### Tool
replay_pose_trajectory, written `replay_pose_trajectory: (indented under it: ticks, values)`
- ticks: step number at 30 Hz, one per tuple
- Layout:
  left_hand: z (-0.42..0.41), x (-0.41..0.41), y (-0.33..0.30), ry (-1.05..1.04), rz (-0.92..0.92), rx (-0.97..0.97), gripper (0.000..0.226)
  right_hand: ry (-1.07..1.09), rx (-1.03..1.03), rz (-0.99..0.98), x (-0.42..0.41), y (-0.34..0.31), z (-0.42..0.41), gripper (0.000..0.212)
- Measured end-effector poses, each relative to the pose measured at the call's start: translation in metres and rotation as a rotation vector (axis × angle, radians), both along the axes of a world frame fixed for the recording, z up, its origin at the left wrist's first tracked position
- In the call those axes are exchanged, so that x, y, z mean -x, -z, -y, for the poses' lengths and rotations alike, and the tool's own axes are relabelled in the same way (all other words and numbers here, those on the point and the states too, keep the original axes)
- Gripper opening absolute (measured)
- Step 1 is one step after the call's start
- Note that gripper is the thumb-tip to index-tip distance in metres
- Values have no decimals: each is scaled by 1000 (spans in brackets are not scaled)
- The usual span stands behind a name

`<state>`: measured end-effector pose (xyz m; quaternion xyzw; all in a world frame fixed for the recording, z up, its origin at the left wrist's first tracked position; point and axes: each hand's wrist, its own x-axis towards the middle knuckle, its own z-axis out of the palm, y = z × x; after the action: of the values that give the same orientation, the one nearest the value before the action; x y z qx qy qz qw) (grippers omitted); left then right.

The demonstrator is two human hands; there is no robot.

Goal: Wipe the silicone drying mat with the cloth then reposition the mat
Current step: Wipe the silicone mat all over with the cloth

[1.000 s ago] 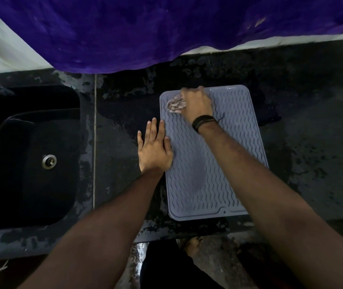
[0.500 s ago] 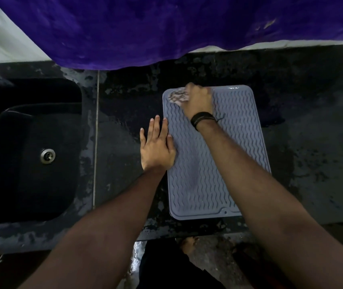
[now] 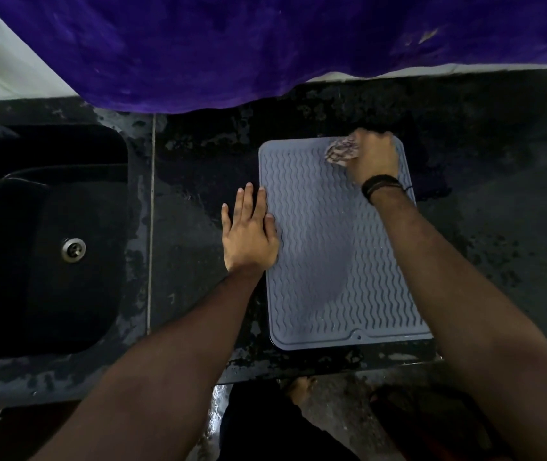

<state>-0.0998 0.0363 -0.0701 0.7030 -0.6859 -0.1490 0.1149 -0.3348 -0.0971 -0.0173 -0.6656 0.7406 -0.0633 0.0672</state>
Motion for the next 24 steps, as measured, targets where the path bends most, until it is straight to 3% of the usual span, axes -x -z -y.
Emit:
replay_pose_trajectory:
  ticks: [6, 14, 19, 24]
  values:
    - [0, 0, 1, -2, 5, 1, 57, 189, 24, 106, -27, -5, 1, 37]
    - [2, 0, 1, -3, 29, -3, 61, -209, 40, 107, -131, -11, -11, 33]
    - [0, 0, 1, -9, -4, 16, 60, -160, 19, 49, -60, -7, -3, 32]
    - [0, 1, 2, -19, -5, 8, 58, 109, 16, -42, 38, -2, -1, 28]
